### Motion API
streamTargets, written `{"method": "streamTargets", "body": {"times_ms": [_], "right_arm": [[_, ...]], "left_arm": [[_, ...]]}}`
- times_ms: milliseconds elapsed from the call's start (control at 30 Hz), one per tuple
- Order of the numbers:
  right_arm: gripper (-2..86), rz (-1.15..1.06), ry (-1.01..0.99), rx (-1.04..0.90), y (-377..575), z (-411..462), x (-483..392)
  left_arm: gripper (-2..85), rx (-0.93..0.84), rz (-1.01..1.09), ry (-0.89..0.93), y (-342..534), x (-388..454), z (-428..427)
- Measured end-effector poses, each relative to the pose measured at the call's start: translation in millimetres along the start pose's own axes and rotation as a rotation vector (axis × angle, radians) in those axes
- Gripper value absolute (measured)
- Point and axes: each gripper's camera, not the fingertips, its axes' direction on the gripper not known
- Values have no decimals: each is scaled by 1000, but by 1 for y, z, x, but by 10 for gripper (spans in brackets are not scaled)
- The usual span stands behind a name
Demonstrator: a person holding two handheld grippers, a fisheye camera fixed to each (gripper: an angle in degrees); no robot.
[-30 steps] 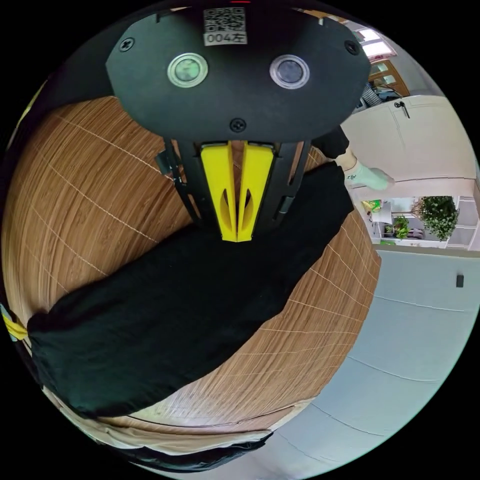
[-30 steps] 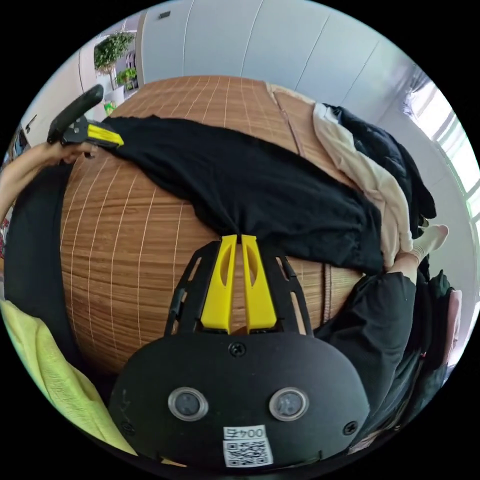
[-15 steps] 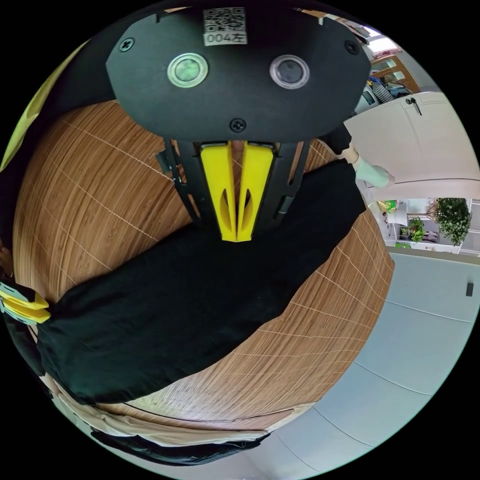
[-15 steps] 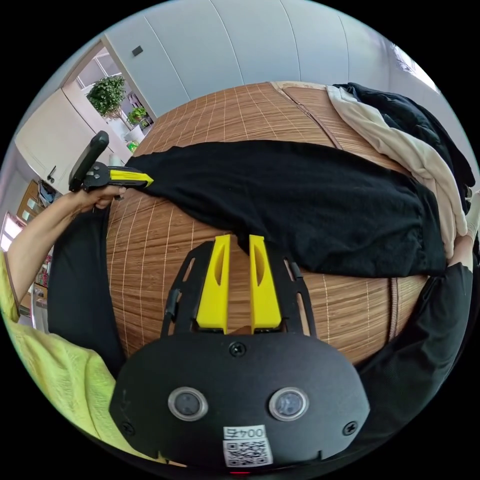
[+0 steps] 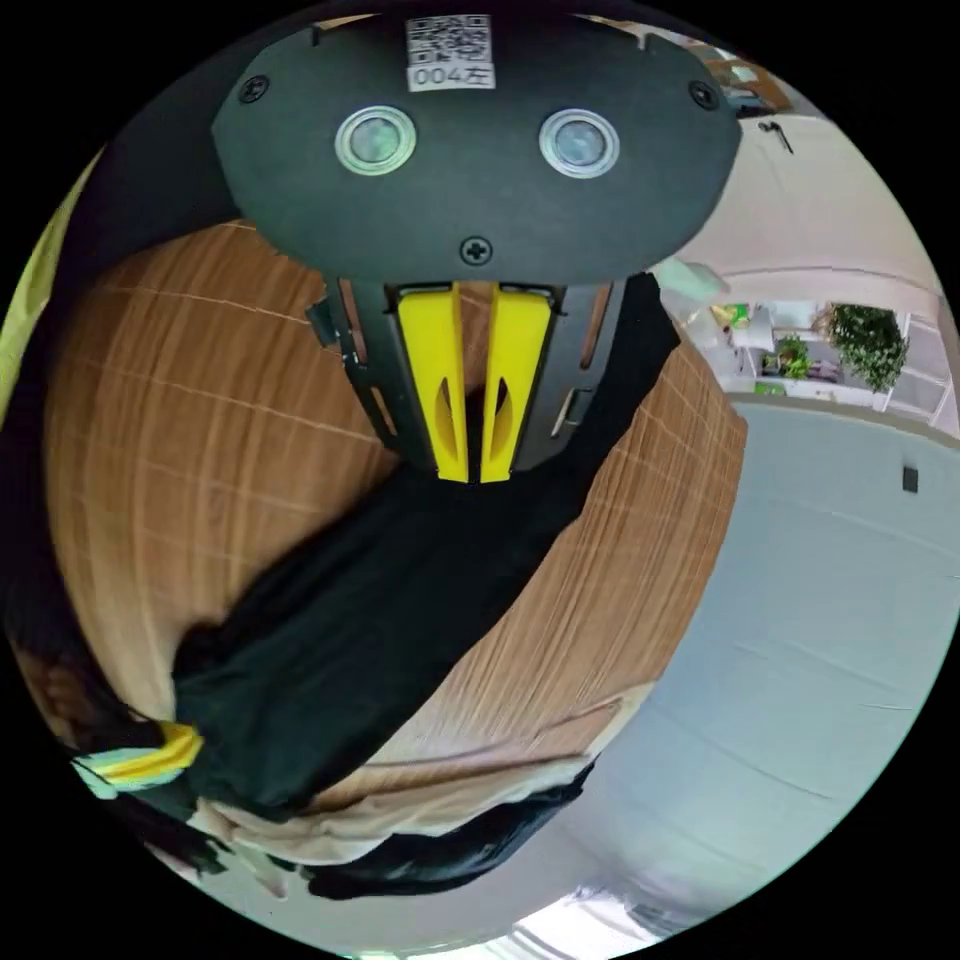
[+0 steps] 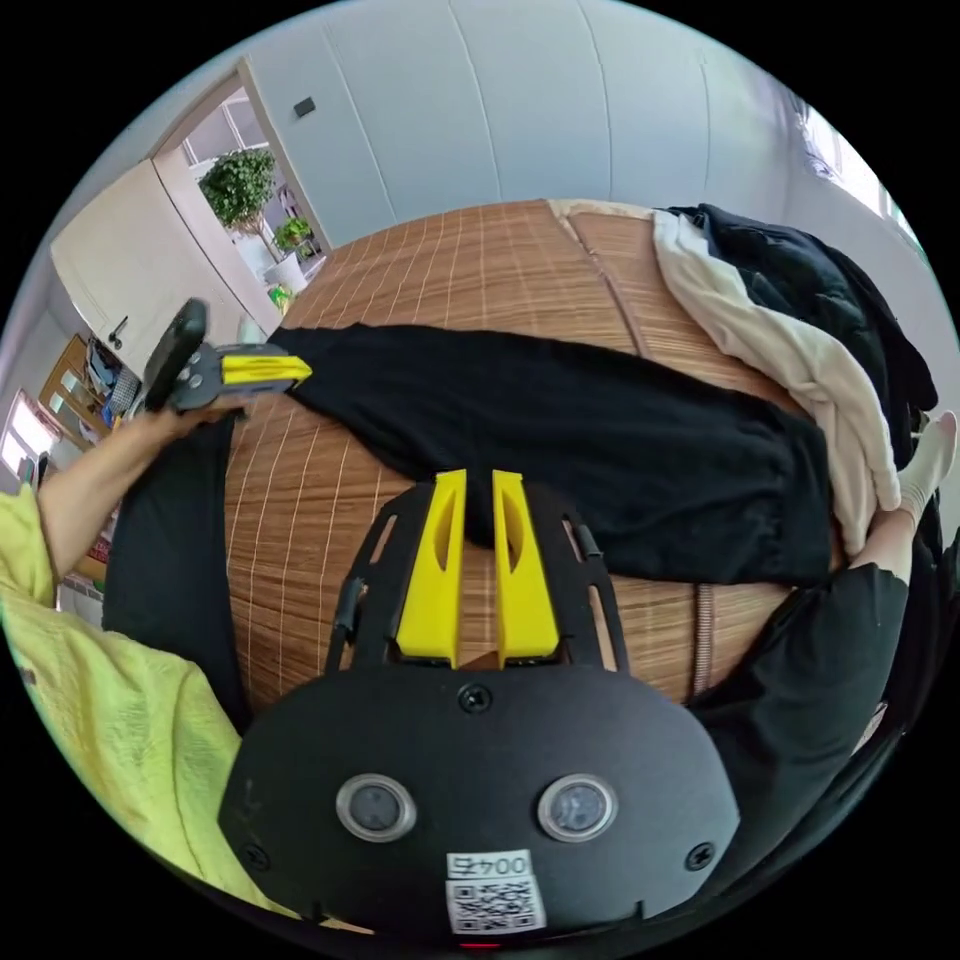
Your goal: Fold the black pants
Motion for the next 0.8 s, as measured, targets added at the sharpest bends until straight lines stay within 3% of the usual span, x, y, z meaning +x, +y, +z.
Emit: {"method": "streamTargets", "body": {"times_ms": [100, 300, 400, 533, 800], "right_arm": [[73, 37, -26, 19, -17, -13, 46], [99, -4, -61, -28, -48, 18, 96], [90, 2, -58, -5, -39, 33, 104], [89, 46, -215, 37, -39, 41, 114], [80, 130, -214, -19, -58, 82, 126]], "left_arm": [[79, 121, 228, 106, -36, 104, -63], [141, 47, 421, 32, -95, 239, -54], [145, 23, 443, 73, -111, 252, -47], [157, -6, 431, 132, -137, 250, -34], [173, -97, 398, 329, -171, 233, -2]]}}
